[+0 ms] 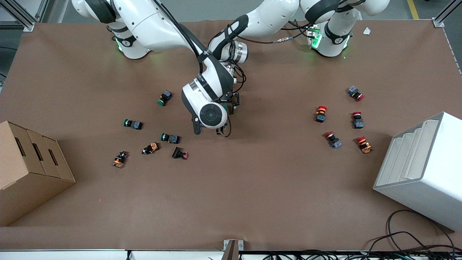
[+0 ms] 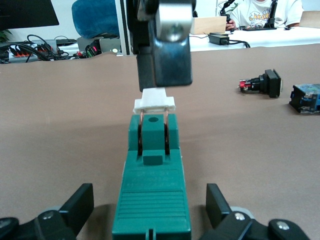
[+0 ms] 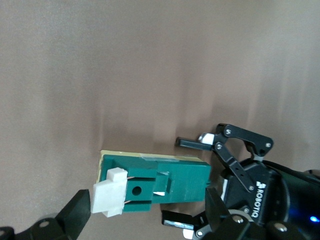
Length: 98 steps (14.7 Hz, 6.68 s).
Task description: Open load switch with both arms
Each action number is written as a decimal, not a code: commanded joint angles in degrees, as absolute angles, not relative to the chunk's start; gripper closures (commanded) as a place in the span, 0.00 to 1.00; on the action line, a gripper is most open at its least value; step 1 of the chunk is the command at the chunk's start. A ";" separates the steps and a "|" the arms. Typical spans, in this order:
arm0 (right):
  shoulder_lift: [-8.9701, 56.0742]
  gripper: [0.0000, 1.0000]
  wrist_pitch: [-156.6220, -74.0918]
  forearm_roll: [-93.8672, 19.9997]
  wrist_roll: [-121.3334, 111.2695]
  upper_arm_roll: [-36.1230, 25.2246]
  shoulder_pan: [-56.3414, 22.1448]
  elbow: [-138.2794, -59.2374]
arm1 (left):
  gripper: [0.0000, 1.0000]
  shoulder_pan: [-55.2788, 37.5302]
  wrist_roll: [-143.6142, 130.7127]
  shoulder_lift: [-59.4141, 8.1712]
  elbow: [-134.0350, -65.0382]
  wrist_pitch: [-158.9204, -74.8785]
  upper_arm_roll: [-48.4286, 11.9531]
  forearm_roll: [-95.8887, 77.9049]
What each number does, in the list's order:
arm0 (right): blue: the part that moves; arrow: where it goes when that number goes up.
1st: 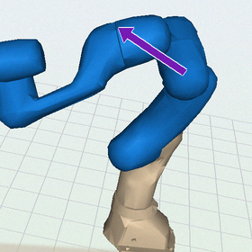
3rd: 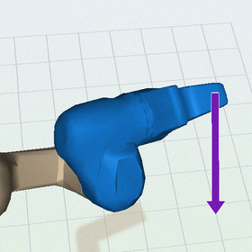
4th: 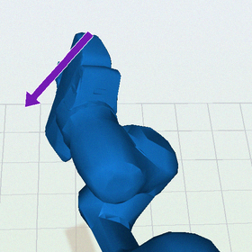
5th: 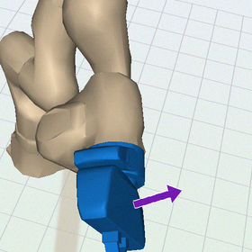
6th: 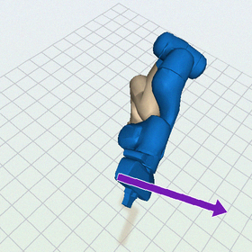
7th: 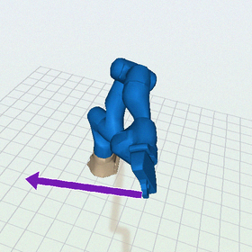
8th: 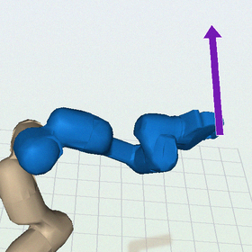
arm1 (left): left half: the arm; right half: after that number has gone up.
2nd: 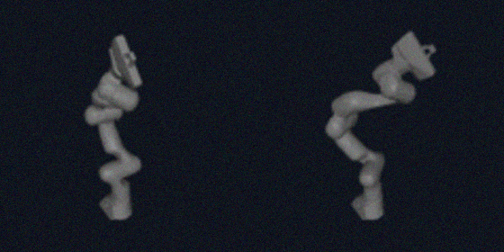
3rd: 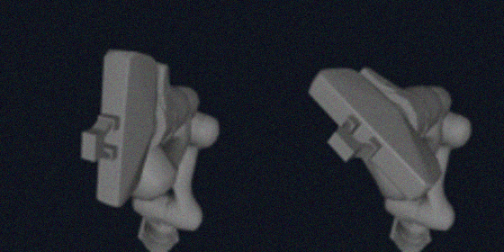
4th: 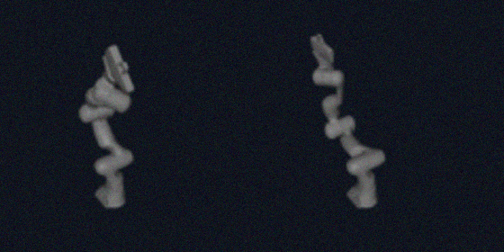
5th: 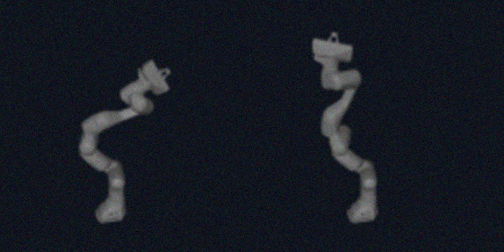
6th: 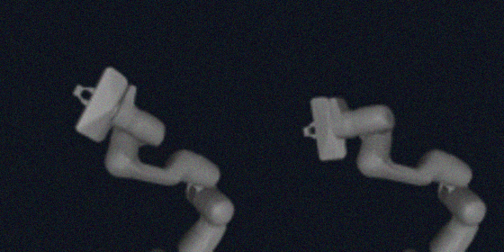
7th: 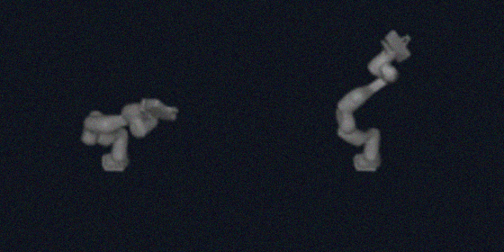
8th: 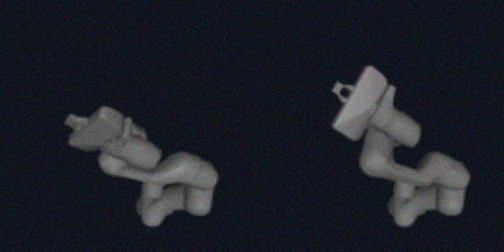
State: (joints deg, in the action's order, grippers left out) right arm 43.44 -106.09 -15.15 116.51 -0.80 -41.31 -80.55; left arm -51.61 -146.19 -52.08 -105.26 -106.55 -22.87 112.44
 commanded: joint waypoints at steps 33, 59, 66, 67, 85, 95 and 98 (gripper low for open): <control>43.07 0.00 -88.45 -16.79 103.05 1.14 -34.83 -75.26 | 0.01 -51.77 -146.51 -55.11 -105.38 -107.58 -22.41 112.24; 11.16 0.00 -92.65 1.49 -0.43 1.05 3.95 -89.57 | 0.01 -19.38 -94.78 -36.57 -92.02 -108.90 -52.26 64.71; 12.31 0.00 -88.25 3.52 0.18 1.14 3.78 -82.09 | 0.00 8.14 -65.96 -34.01 -86.33 -100.32 -71.00 50.12; 12.39 0.00 -88.16 3.17 0.26 1.23 3.69 -82.09 | 0.00 10.61 -62.61 -34.01 -84.39 -97.33 -72.06 48.27; 4.05 0.00 -81.83 0.09 1.58 -2.11 0.27 -85.96 | 0.00 -2.89 -3.44 -3.53 -84.54 -90.44 -10.48 1.06; -2.19 0.00 -81.12 0.53 1.58 -3.34 -0.70 -89.73 | 0.00 0.51 -2.29 8.25 -94.82 -85.78 -5.80 -0.26; -3.25 0.00 -80.69 0.70 1.32 -3.16 -0.44 -89.56 | 0.00 1.59 -2.37 10.98 -97.30 -85.87 -6.24 -2.11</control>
